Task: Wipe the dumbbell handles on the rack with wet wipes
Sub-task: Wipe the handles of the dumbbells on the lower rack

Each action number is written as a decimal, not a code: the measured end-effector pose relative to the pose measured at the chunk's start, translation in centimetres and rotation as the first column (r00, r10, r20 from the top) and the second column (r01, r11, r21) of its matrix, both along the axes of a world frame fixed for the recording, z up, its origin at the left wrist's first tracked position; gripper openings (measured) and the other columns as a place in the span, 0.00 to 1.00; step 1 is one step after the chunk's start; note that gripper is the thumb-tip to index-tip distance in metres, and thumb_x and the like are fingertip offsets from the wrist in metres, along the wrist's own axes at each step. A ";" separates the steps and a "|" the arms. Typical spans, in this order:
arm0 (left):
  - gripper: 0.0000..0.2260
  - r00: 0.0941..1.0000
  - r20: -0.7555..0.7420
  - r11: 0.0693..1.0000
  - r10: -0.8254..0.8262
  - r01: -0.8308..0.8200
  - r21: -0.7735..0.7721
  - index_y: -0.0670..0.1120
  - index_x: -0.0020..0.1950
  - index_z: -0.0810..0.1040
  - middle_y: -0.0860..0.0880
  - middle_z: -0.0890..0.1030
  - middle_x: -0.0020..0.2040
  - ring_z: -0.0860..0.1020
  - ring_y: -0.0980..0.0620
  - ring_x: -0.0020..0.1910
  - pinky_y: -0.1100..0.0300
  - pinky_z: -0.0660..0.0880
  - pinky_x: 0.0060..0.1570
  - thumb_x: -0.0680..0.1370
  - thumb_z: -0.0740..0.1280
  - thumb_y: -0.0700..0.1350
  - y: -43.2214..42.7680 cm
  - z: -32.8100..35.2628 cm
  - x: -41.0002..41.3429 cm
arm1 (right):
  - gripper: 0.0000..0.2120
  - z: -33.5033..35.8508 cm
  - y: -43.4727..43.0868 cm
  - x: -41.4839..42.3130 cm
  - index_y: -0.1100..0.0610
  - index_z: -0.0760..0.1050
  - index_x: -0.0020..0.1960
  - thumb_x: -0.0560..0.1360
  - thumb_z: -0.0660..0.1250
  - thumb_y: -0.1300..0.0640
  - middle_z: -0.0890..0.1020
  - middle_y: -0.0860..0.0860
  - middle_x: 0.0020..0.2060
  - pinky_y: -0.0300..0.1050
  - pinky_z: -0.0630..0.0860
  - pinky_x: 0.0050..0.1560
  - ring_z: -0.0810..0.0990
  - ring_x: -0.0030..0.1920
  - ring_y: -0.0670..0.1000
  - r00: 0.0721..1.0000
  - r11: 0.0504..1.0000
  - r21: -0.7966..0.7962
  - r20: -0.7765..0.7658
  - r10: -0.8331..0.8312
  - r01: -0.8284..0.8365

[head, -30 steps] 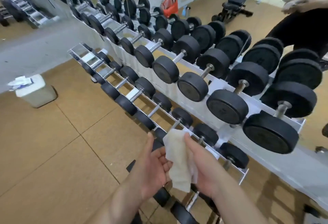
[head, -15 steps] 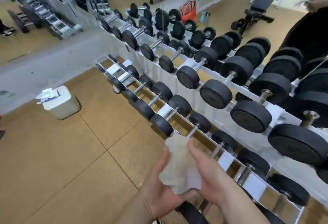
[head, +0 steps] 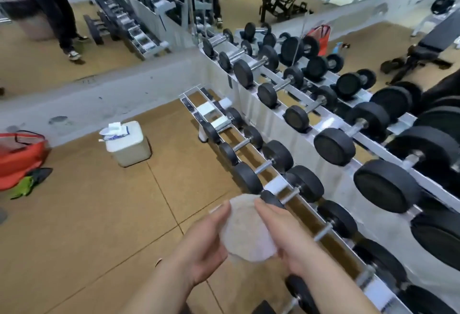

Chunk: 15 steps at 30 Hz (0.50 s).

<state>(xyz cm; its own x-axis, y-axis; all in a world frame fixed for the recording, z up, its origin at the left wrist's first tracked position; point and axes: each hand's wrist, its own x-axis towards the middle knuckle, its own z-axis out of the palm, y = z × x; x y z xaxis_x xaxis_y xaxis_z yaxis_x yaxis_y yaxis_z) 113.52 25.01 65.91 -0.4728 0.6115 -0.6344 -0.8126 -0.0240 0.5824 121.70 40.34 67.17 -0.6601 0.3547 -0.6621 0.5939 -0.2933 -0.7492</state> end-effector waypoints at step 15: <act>0.19 0.985 0.078 0.984 -0.155 0.160 -0.073 0.43 0.72 0.76 0.40 0.83 0.64 0.81 0.41 0.65 0.43 0.71 0.72 0.83 0.66 0.50 -0.1 -2.6 -40.3 | 0.14 -4.3 0.2 -38.4 0.56 0.83 0.56 0.82 0.64 0.48 0.88 0.55 0.41 0.51 0.83 0.43 0.85 0.41 0.54 0.964 0.964 0.132 0.098 -0.246 0.232</act>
<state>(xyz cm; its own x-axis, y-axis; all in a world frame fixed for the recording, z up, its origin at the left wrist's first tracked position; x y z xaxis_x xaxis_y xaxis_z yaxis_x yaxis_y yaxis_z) 73.22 24.94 63.31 -0.3263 0.6213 -0.7124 -0.8420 0.1515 0.5177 83.28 40.50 62.91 -0.4701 0.5735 -0.6709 0.5999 -0.3499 -0.7195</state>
